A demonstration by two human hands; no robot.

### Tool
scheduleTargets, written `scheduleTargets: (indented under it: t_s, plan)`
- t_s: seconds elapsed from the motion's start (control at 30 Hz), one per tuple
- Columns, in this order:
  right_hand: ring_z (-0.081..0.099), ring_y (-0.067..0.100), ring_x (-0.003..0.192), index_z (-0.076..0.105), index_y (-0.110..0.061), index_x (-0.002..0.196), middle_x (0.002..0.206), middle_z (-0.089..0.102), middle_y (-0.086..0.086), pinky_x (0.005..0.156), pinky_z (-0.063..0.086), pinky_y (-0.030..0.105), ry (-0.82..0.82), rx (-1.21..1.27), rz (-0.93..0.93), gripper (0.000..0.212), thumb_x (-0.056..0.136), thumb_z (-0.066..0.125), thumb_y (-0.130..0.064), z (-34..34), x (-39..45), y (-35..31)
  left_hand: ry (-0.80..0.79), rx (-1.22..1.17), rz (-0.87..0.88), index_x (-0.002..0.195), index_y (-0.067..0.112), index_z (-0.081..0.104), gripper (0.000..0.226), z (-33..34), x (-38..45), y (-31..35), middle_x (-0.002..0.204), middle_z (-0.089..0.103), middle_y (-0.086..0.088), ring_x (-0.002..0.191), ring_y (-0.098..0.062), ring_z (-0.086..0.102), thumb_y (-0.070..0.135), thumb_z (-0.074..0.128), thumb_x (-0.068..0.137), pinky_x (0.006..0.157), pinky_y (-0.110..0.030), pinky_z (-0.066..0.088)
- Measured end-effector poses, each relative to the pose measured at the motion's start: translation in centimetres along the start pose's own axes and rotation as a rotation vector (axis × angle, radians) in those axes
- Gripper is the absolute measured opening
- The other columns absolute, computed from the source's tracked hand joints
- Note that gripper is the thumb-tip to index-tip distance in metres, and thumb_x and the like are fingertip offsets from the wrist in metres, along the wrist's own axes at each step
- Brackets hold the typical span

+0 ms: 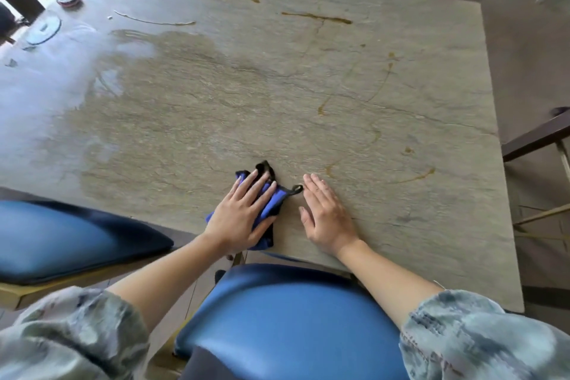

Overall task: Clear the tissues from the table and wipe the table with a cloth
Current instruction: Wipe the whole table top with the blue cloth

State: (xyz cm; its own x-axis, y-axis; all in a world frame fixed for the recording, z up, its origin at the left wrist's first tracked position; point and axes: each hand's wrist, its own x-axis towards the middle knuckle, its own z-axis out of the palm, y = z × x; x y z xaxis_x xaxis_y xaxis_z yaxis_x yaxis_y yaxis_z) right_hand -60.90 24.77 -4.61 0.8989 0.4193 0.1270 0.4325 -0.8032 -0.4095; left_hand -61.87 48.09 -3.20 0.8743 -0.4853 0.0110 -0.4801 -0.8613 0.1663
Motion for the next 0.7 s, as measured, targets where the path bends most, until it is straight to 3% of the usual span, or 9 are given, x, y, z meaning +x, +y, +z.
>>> scheduleTargets:
  t_s: [0.07,0.13,0.2,0.27,0.33,0.47,0.53,0.6,0.7]
  plan:
    - [0.030,0.024,0.142,0.049,-0.002,0.137,0.148,0.040,0.013,0.117,0.024,0.040,0.004,0.007,0.002,0.051,0.092,0.045,-0.027,-0.1,0.0,-0.1,-0.051,-0.006,0.168,0.150,0.022,0.027,0.063,-0.6,0.8,-2.6,0.159,0.020,-0.003,0.149,-0.023,0.009,0.054,0.034,0.097,0.120,-0.044,0.014]
    - [0.029,0.024,0.142,0.047,-0.004,0.138,0.149,0.040,0.012,0.117,0.024,0.041,0.013,0.013,0.021,0.052,0.092,0.046,-0.029,-0.2,0.0,-0.2,-0.082,0.014,0.150,0.151,0.025,0.025,0.062,-0.9,2.2,-5.1,0.159,0.019,-0.001,0.149,-0.020,0.008,0.055,0.032,0.097,0.121,-0.043,0.013]
    - [0.029,0.025,0.142,0.047,-0.004,0.138,0.149,0.040,0.013,0.117,0.023,0.041,0.016,0.013,0.053,0.054,0.091,0.048,-0.031,-0.4,-0.1,-0.3,-0.022,-0.015,-0.107,0.150,0.025,0.025,0.065,-0.8,3.7,-5.4,0.158,0.024,-0.005,0.148,-0.023,0.011,0.057,0.029,0.094,0.119,-0.046,0.018]
    - [0.029,0.025,0.142,0.048,-0.004,0.138,0.148,0.040,0.014,0.117,0.023,0.041,0.023,0.017,0.082,0.054,0.091,0.049,-0.031,-0.5,-0.2,-0.3,0.055,-0.030,-0.424,0.149,0.019,0.029,0.069,-0.1,5.2,-3.3,0.157,0.027,-0.009,0.147,-0.027,0.014,0.056,0.026,0.092,0.120,-0.045,0.013]
    - [0.029,0.025,0.142,0.048,-0.004,0.137,0.148,0.041,0.014,0.117,0.024,0.041,0.026,0.023,0.086,0.054,0.090,0.050,-0.031,-0.5,-0.2,-0.4,0.075,-0.023,-0.507,0.149,0.015,0.029,0.069,0.4,5.6,-0.6,0.157,0.025,-0.010,0.147,-0.028,0.013,0.054,0.028,0.093,0.120,-0.045,0.009]
    - [0.030,0.025,0.142,0.051,-0.004,0.135,0.147,0.042,0.012,0.117,0.023,0.039,0.042,0.016,0.078,0.053,0.089,0.052,-0.030,-0.5,-0.2,-0.3,-0.013,-0.039,0.070,0.150,0.025,0.027,0.063,-0.2,4.9,-2.6,0.158,0.022,0.000,0.148,-0.020,0.010,0.057,0.029,0.096,0.120,-0.044,0.014]
    - [0.031,0.024,0.141,0.051,-0.005,0.135,0.147,0.042,0.011,0.117,0.022,0.040,0.048,0.008,0.076,0.052,0.089,0.052,-0.030,-0.5,-0.1,-0.3,-0.045,-0.034,0.149,0.150,0.027,0.026,0.062,-0.6,5.9,-5.4,0.158,0.022,0.002,0.148,-0.018,0.011,0.057,0.029,0.096,0.120,-0.042,0.014]
    - [0.036,0.025,0.138,0.053,-0.005,0.133,0.144,0.047,0.011,0.117,0.023,0.044,0.073,-0.005,0.077,0.050,0.089,0.053,-0.029,-0.4,0.4,-0.3,-0.002,-0.049,-0.051,0.149,0.026,0.030,0.064,-0.7,7.5,-6.7,0.157,0.027,-0.001,0.148,-0.020,0.014,0.058,0.028,0.094,0.119,-0.044,0.019]
    - [0.042,0.029,0.134,0.055,-0.004,0.131,0.140,0.051,0.014,0.116,0.019,0.049,0.092,-0.045,0.137,0.048,0.089,0.049,-0.028,-0.9,3.3,0.1,0.060,-0.057,-0.416,0.148,0.020,0.032,0.069,-0.3,9.9,-5.3,0.156,0.030,-0.005,0.147,-0.024,0.014,0.057,0.023,0.090,0.120,-0.043,0.013]
